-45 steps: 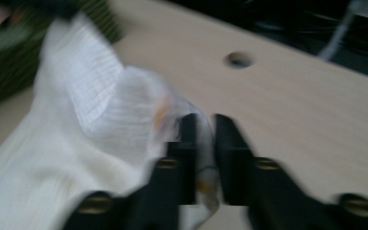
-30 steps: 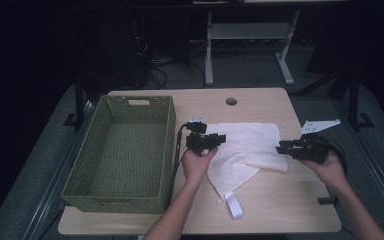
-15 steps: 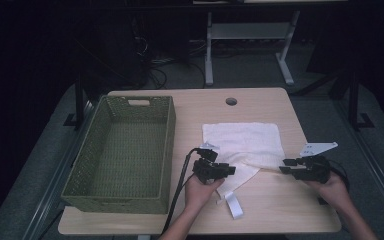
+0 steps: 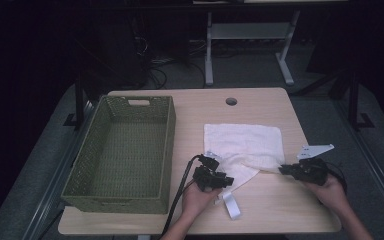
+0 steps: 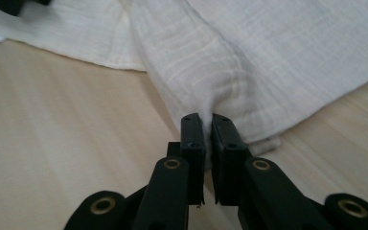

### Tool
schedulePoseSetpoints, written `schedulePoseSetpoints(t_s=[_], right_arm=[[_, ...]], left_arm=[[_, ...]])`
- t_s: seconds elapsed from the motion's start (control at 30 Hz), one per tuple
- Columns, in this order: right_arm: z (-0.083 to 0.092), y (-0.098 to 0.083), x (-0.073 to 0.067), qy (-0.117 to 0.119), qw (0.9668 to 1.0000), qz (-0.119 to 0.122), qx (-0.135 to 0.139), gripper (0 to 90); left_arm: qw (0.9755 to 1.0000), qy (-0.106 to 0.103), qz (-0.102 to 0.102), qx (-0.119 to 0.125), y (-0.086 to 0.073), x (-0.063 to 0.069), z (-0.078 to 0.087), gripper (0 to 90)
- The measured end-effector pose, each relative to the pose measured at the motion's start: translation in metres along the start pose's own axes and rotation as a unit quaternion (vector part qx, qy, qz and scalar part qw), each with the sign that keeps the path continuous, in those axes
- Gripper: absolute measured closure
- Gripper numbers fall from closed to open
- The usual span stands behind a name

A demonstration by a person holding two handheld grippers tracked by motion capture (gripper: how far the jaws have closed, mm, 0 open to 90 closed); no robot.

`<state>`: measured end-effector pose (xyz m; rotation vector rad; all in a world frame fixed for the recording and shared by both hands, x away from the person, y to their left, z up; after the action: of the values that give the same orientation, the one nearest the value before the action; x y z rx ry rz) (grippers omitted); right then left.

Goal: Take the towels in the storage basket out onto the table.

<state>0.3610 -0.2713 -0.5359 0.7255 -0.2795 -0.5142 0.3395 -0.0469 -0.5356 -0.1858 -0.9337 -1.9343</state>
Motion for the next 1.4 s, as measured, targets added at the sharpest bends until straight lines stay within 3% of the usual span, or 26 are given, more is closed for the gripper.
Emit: schedulePoseSetpoints(t_s=[0.03,0.17,0.33,0.47,0.6,0.73,0.8,0.9,0.97,1.13,1.23,1.4], right_arm=[[0.005,0.001,-0.004,0.003,1.0000,-0.002,0.007,84.3],[0.027,0.009,-0.016,0.007,0.9993,-0.001,0.037,83.9],[0.043,0.026,-0.003,-0.005,0.9984,-0.010,0.055,83.1],[0.031,0.041,0.021,-0.011,0.9991,-0.024,0.033,82.4],[0.005,0.040,0.043,-0.017,0.9987,-0.049,0.001,79.7],[-0.007,0.041,0.049,-0.040,0.9979,-0.049,-0.011,67.8],[-0.004,0.042,0.048,-0.049,0.9982,-0.035,-0.001,65.2],[0.008,0.046,0.040,-0.053,0.9980,-0.022,0.025,64.8],[0.017,0.048,0.031,-0.039,0.9981,-0.015,0.045,67.0],[0.023,0.046,0.013,-0.016,0.9982,0.003,0.058,71.9],[0.022,0.045,-0.005,0.021,0.9971,0.024,0.070,73.6],[0.020,0.039,-0.032,0.072,0.9941,0.048,0.065,75.4]], left_arm=[[0.9999,0.010,-0.007,-0.002,-0.001,-0.002,0.002,59.2],[0.9993,0.036,-0.003,0.012,0.003,-0.012,0.006,59.1],[0.9985,0.047,0.009,0.029,0.009,-0.022,0.008,59.8],[0.9977,0.047,0.025,0.041,0.013,-0.026,0.008,59.8],[0.9977,0.048,0.018,0.045,0.014,-0.027,0.008,59.4],[0.9976,0.046,0.020,0.048,0.015,-0.027,0.007,58.7],[0.9976,0.044,0.025,0.047,0.016,-0.027,0.006,58.2],[0.9981,0.046,0.019,0.037,0.015,-0.026,0.006,57.4],[0.9981,0.045,0.019,0.037,0.016,-0.024,0.007,57.4],[0.9980,0.045,0.023,0.037,0.018,-0.025,0.007,57.7],[0.9981,0.045,0.025,0.034,0.017,-0.026,0.006,57.7],[0.9982,0.042,0.029,0.033,0.018,-0.028,0.006,58.7]])
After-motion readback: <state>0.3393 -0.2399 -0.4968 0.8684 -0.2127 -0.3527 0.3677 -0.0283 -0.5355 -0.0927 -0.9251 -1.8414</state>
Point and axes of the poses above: each handheld gripper's, and its own axes: z roughly backward along the jaws, y roughly out of its top, x roughly to its right, the point moved 10 cm from there along -z, roughly forward along the jaws, and after that the axes turned 11 degrees about z, right-handed, at the moved point
